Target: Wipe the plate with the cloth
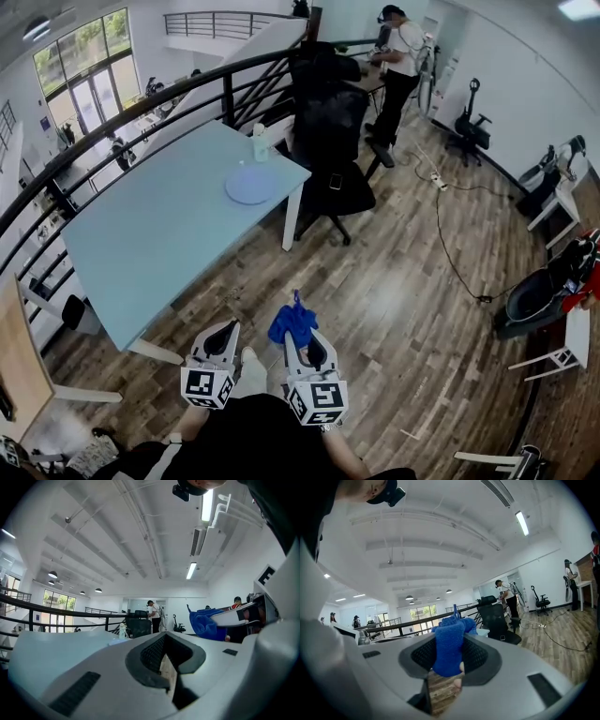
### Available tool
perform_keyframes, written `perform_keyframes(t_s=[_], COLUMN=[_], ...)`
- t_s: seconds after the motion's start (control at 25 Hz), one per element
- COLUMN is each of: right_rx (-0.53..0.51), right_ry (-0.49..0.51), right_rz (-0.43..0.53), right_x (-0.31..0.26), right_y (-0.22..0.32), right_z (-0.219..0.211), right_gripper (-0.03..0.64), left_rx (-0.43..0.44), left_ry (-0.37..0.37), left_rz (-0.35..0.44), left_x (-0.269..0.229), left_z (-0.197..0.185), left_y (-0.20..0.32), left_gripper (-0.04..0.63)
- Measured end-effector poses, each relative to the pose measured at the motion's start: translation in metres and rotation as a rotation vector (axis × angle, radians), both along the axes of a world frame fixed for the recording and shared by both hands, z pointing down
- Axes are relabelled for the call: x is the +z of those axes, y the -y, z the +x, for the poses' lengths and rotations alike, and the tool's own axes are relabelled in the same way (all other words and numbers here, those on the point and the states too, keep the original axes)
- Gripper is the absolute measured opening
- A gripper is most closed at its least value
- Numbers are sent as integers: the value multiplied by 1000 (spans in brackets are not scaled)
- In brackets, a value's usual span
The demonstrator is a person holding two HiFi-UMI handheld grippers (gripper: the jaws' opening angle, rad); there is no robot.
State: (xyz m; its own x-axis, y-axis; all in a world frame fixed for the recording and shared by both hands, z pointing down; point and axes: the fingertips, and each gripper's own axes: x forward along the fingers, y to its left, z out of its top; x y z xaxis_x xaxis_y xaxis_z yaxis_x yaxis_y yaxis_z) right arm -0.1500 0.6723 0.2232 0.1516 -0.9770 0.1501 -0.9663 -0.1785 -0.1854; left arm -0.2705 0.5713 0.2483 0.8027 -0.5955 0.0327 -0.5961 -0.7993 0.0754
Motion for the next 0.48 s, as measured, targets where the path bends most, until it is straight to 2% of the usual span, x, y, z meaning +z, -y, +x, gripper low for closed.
perform_keyframes(t_s=[0.48], right_rx=[26], right_ry=[11], right_rz=[-10], right_x=[-8], right_y=[94], right_z=[42], right_gripper=[120], left_rx=[42], left_ry=[-6], left_rz=[-3], left_x=[-14], left_z=[52], left_y=[101], left_gripper=[0])
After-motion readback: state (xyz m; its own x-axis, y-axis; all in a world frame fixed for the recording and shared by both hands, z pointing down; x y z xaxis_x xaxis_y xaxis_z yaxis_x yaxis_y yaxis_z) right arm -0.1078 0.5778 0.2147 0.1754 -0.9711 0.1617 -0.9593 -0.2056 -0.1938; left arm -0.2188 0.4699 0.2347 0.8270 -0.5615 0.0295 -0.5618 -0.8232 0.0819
